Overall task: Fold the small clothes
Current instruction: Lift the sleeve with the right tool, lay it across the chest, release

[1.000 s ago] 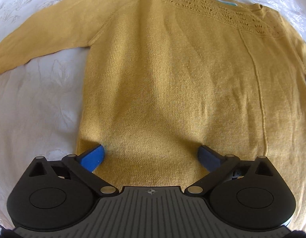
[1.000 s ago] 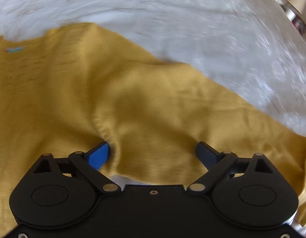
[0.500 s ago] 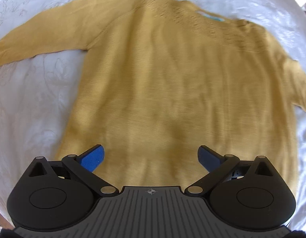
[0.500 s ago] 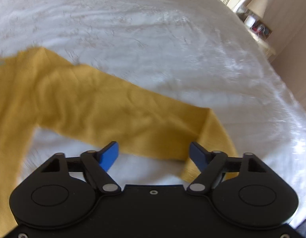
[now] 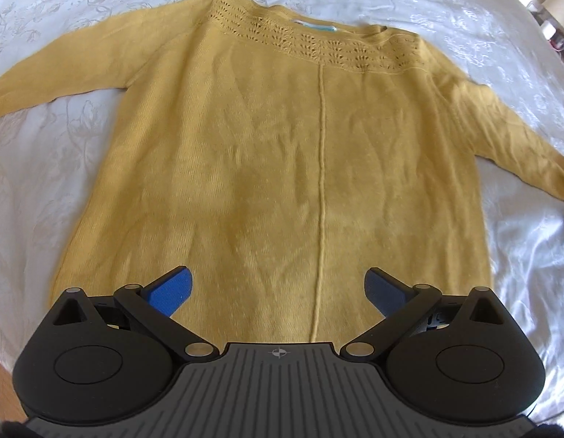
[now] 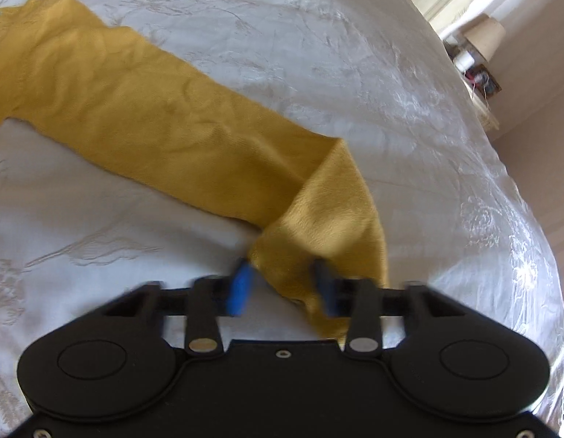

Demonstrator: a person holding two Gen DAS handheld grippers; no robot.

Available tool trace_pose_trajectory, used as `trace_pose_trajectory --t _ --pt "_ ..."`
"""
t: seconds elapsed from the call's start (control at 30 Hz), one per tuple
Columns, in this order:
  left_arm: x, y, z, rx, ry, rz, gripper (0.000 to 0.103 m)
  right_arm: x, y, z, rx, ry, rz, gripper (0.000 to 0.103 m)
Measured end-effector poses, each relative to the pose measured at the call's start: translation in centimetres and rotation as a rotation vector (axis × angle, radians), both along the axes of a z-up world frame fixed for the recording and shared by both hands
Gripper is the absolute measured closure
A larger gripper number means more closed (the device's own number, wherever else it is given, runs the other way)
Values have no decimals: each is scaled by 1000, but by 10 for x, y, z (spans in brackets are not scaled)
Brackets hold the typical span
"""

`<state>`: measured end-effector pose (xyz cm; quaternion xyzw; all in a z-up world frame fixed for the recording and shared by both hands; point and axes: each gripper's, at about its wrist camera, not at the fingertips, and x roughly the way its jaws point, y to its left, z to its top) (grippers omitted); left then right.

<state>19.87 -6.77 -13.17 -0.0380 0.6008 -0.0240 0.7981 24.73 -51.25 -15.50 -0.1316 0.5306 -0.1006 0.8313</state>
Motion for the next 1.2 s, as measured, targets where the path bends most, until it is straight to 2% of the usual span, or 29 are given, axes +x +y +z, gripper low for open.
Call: trace_pose_trajectory --t 0.13,0.23,0.33,0.53,0.7,0.77,0.8,1.0,1.2 --pt "-10 1 9 -1 -19 16 0 4 -37 38 283 -105 -152 93" --pt "-14 0 16 -4 -37 23 0 8 -49 69 492 -193 -219 92" --pt "-16 0 21 -9 -62 10 1 16 -46 94 656 -260 -218 92" --pt "-13 1 30 -1 -116 -41 2 42 -3 121 868 -324 -166 92" --pt "-13 11 36 20 -186 -60 2 66 60 127 935 -304 -97 92" --pt "-11 19 36 18 -203 -78 14 73 89 126 973 -283 -75 92" --pt "-10 24 34 19 -207 -87 14 78 107 126 986 -271 -59 92" --pt "-1 67 28 -26 -214 -102 14 91 213 117 1012 -192 32 91" --pt "18 115 25 -29 -225 -52 15 101 299 92 1036 -114 95 88"
